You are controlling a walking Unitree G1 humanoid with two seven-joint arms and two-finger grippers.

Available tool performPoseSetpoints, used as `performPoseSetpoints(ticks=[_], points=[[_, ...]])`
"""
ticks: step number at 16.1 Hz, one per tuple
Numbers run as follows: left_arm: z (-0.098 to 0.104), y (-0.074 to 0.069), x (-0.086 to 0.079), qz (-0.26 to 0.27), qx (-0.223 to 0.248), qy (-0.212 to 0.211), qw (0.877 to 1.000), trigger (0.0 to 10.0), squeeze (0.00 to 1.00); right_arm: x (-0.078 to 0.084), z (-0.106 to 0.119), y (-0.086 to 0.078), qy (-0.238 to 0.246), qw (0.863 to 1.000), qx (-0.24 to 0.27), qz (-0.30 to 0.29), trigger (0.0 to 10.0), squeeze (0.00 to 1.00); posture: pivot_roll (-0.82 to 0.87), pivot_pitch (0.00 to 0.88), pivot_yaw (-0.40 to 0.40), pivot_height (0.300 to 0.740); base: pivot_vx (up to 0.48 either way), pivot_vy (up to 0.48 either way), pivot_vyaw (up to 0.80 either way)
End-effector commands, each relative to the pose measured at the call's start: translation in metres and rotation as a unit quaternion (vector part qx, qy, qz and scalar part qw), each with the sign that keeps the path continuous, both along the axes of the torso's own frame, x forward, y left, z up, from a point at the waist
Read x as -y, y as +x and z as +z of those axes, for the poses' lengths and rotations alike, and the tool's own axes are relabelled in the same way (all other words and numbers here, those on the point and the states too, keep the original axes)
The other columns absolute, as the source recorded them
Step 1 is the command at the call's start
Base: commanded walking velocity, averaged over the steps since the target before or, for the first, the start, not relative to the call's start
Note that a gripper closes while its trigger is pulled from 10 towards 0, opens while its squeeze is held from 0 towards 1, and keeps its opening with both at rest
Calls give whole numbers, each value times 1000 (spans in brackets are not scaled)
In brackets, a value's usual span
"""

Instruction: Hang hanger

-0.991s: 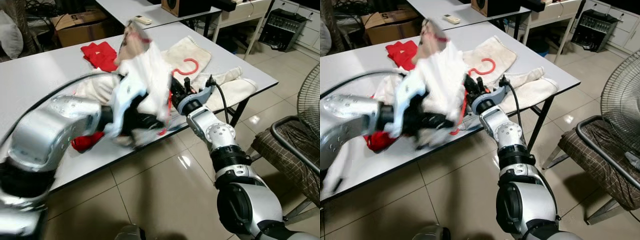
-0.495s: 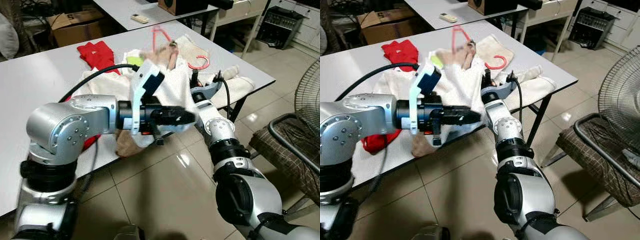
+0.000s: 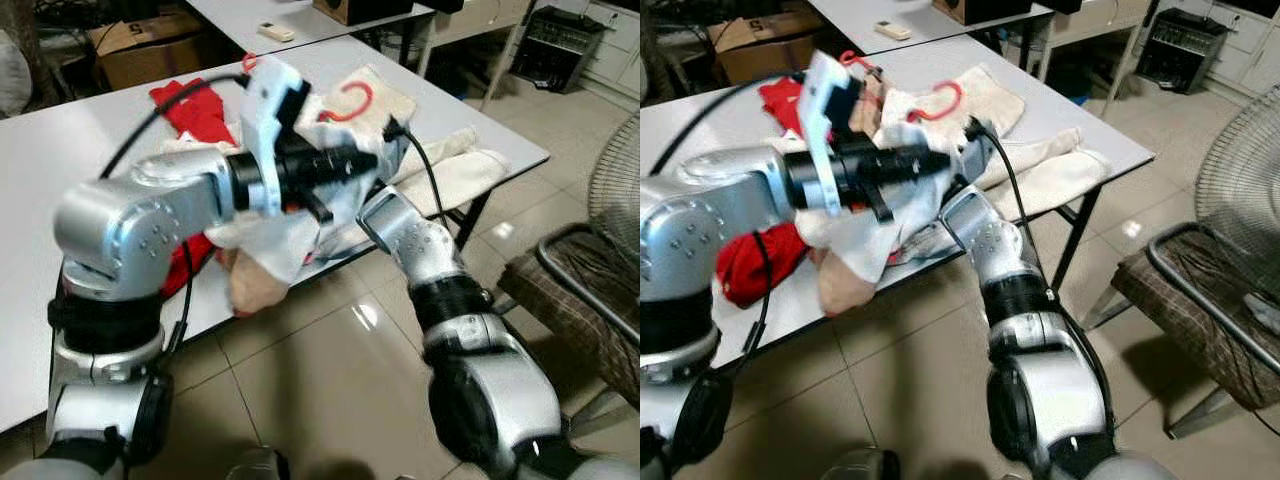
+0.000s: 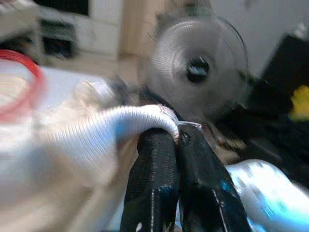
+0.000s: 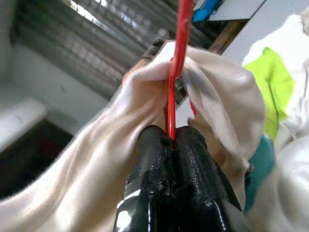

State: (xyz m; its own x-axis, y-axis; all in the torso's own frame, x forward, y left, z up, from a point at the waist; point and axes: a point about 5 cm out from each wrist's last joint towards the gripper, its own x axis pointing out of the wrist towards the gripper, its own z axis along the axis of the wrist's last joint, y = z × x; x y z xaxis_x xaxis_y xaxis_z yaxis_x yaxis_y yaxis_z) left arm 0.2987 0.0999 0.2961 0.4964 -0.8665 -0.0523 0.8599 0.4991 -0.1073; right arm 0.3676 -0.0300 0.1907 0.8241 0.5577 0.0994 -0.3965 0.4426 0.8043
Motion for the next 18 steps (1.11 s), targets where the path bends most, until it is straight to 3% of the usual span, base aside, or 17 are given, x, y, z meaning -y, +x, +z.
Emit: performPoseSetpoints(ticks=[1, 2, 3, 5, 6, 8, 10, 11, 14, 17, 18], points=[[24, 1, -10, 26, 43, -20, 999, 0, 0, -22, -21, -24, -3, 999, -39, 25, 10000, 0, 161, 32, 35, 740, 0, 0, 0], [28, 3, -14, 36, 51, -20, 998, 0, 0, -17, -21, -26, -15, 999, -34, 22, 10000, 0, 159, 31, 36, 740, 0, 0, 0], [42, 11, -32, 90, 82, -18, 992, 0, 0, 3, -22, -40, -70, 997, -12, 28, 10000, 0, 148, 25, 43, 740, 0, 0, 0], [53, 15, -44, 126, 101, -25, 987, 0, 0, 12, -24, -49, -104, 994, -2, 39, 10000, 0, 143, 23, 46, 740, 0, 0, 0], [67, 19, -53, 151, 119, -43, 980, 0, 0, 17, -26, -61, -129, 990, 7, 62, 10000, 0, 139, 14, 47, 740, 0, 0, 0], [70, 12, -40, 104, 101, -58, 988, 0, 0, 14, -26, -71, -145, 985, 14, 90, 10000, 0, 138, 10, 50, 740, 0, 0, 0], [55, 0, -29, 42, 68, -8, 997, 275, 0, 18, -20, -65, -120, 992, 10, 44, 10000, 0, 137, 5, 54, 740, 0, 0, 0], [38, -2, -35, 50, 73, 59, 994, 196, 0, 24, -5, -61, -59, 998, 13, 32, 10000, 0, 144, 1, 49, 740, 0, 0, 0], [12, -1, -56, 84, 77, 172, 979, 0, 0, 36, 12, -59, 22, 999, 23, 26, 10000, 0, 150, 0, 40, 740, 0, 0, 0], [-12, -1, -67, 105, 58, 232, 965, 0, 0, 44, 15, -54, 82, 997, -4, 6, 10000, 0, 159, 2, 28, 740, 0, 0, 0], [-17, 4, -70, 127, 69, 242, 959, 0, 0, 41, 12, -56, 65, 998, -14, 21, 10000, 0, 158, 3, 28, 740, 0, 0, 0]])
